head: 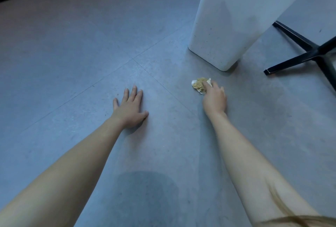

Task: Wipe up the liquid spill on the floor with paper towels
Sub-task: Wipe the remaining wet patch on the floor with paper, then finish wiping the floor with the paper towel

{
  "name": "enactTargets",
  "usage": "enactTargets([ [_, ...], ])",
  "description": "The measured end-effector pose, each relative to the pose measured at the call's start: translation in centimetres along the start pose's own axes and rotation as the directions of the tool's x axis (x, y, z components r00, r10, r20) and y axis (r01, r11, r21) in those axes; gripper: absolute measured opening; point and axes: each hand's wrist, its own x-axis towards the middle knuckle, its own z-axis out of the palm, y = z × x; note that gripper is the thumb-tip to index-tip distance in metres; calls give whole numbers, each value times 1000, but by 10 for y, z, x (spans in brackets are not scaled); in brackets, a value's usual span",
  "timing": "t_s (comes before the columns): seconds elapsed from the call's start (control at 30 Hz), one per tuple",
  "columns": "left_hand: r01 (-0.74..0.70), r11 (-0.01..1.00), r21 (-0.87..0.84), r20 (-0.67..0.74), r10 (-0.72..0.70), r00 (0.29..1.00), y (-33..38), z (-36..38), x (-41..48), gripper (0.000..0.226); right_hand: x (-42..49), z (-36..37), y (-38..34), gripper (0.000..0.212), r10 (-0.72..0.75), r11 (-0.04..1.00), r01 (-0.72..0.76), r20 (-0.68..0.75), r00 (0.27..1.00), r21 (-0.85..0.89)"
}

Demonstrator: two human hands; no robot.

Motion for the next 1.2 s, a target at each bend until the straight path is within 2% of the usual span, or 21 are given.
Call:
enactTargets([
  [0.07,-6,1000,9,9,6,1000,0,-2,-2,79,0,-6,-9,51,-42,998,43,-24,999,45],
  [0.2,-4,1000,21,43,3,999,3,-3,-6,78,-40,11,-33,55,-300,952,302,-34,953,47],
  [0.33,-2,999,33,109,-1,994,5,-3,-12,78,-37,-2,-40,58,-289,957,286,88,953,47],
  [0.4,-20,1000,24,110,17,994,12,-11,-17,77,-28,-20,-41,54,-240,967,230,84,967,110],
  [0.47,-28,999,-46,-12,28,1000,23,-23,-21,75,-24,-41,-43,42,-105,944,111,-36,994,310],
  [0.53,-78,980,-183,-197,41,979,42,-43,-22,69,-26,-70,-43,29,67,832,19,-135,989,554],
  [0.63,-252,916,-311,-411,110,905,77,-86,-21,57,-27,-121,-39,20,204,668,39,-233,951,743],
  [0.8,-482,823,-301,-627,210,750,143,-167,-28,36,-14,-208,-33,23,181,679,177,-397,900,712],
  [0.9,-571,766,-294,-689,244,682,180,-208,-36,27,-3,-258,-30,25,161,707,243,-485,859,664],
  [1.0,-626,724,-290,-716,270,644,213,-239,-45,29,10,-291,-27,30,123,779,253,-536,835,574],
  [1.07,-676,639,-367,-672,320,668,239,-263,-49,37,20,-317,-26,34,115,803,258,-564,818,537],
  [1.1,-682,556,-474,-615,346,709,251,-274,-49,41,25,-329,-26,33,113,808,262,-574,811,529],
  [1.2,-543,300,-784,-426,375,823,282,-299,-45,42,40,-351,-31,28,65,836,272,-578,813,477],
])
